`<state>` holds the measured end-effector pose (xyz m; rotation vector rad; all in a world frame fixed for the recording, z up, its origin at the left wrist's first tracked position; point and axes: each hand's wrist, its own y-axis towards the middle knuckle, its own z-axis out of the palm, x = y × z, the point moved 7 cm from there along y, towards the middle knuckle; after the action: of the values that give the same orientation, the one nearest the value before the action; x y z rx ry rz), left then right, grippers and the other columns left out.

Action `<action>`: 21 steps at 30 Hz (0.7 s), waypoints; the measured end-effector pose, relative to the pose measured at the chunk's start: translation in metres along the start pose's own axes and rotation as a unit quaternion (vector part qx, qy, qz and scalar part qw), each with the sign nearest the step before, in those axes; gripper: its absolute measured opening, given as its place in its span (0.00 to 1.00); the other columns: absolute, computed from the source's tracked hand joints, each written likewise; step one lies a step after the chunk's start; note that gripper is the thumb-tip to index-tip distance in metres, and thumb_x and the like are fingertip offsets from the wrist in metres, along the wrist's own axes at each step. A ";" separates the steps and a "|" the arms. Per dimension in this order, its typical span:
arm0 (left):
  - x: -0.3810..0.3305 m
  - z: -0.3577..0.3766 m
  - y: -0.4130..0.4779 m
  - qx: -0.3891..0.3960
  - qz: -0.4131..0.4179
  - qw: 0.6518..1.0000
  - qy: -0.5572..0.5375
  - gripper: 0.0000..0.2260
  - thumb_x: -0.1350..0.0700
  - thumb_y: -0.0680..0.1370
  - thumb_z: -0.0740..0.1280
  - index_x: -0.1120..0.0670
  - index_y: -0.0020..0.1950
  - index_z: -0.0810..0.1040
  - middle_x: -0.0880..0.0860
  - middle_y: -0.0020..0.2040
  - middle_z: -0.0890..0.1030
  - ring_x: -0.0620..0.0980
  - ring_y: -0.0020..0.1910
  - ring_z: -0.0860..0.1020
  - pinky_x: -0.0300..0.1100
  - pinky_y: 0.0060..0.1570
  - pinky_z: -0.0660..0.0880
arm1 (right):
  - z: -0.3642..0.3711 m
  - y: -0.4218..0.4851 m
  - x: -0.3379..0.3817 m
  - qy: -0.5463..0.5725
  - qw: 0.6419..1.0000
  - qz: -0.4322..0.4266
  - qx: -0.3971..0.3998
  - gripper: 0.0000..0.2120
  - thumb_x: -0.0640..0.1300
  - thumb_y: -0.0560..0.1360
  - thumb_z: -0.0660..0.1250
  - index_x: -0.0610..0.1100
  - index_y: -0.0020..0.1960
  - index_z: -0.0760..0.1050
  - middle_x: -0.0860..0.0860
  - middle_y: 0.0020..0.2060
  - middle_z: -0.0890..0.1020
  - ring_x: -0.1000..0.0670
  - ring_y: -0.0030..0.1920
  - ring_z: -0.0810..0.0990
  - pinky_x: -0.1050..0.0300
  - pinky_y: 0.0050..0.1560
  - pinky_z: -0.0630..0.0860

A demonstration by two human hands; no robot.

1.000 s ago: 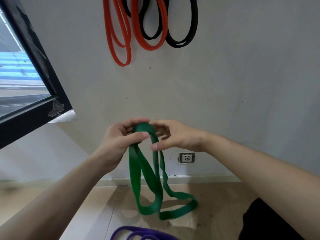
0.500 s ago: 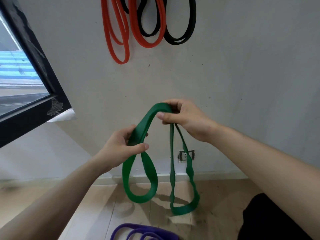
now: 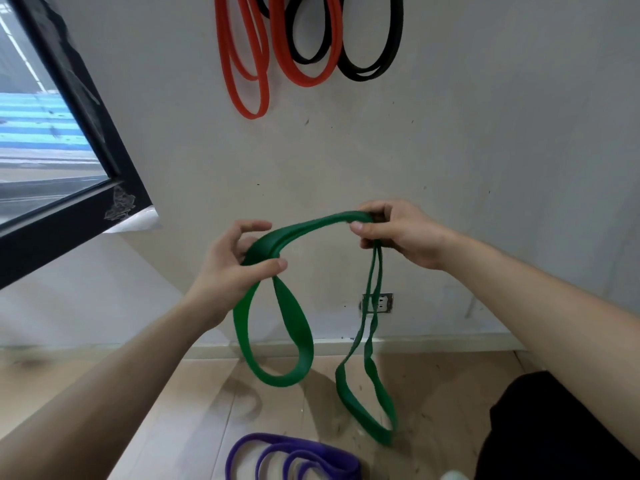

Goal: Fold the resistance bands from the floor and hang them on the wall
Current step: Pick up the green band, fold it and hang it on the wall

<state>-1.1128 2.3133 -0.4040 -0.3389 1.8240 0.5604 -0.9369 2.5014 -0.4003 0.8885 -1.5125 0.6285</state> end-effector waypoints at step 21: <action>-0.003 0.023 -0.005 0.082 0.042 0.993 0.070 0.34 0.52 0.63 0.82 0.49 0.67 0.75 0.52 0.53 0.82 0.50 0.51 0.84 0.45 0.53 0.82 | 0.063 -0.018 0.028 -0.107 0.989 -0.090 0.055 0.11 0.40 0.72 0.76 0.39 0.54 0.82 0.44 0.42 0.85 0.55 0.40 0.82 0.61 0.45 0.80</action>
<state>-1.0908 2.3216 -0.4074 -0.1949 2.0134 0.4499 -0.9580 2.4354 -0.3832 1.1936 -1.5772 0.4991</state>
